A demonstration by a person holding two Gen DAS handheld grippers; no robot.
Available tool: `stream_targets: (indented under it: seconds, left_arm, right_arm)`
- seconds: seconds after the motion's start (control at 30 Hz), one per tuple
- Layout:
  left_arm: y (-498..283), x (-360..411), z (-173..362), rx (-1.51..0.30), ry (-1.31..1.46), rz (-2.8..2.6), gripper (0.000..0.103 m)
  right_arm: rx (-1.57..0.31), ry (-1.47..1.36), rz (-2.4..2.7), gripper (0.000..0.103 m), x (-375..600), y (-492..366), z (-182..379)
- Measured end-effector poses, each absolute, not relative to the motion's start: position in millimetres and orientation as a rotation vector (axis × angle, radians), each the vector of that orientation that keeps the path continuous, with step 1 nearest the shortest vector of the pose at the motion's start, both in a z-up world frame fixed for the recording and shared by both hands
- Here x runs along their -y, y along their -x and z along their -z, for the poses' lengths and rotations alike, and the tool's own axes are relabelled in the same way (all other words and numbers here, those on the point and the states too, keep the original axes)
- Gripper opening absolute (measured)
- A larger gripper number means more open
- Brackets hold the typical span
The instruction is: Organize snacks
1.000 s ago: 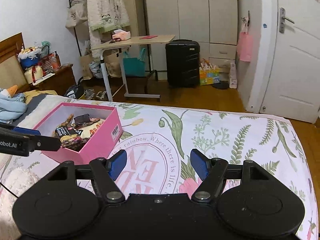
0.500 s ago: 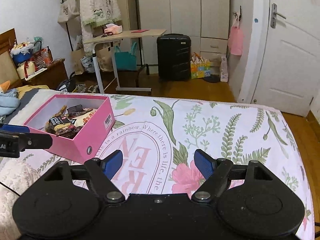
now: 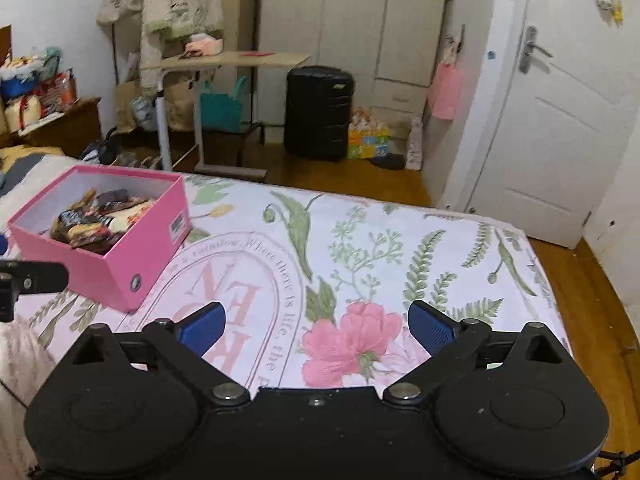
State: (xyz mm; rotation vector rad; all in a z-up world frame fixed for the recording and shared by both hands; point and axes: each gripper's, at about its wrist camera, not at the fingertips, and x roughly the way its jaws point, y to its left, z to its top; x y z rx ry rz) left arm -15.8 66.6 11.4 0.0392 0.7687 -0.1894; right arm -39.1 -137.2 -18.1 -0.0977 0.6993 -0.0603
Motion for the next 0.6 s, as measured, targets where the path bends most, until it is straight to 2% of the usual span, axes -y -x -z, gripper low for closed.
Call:
stream_targets:
  seconds: [0.3,0.6]
  left_arm:
    - [13.9,-73.0,-3.3,-0.769,-0.003,0.159,0.103]
    - [15.5,-66.8,1.7,-0.759,-0.053,0.139,0.103]
  right_arm:
    - [-0.633,-0.006,0.069,0.100,158.3,47.0,22.6]
    - [-0.744,-0.023,0.073,0.100,157.9,40.1,38.8]
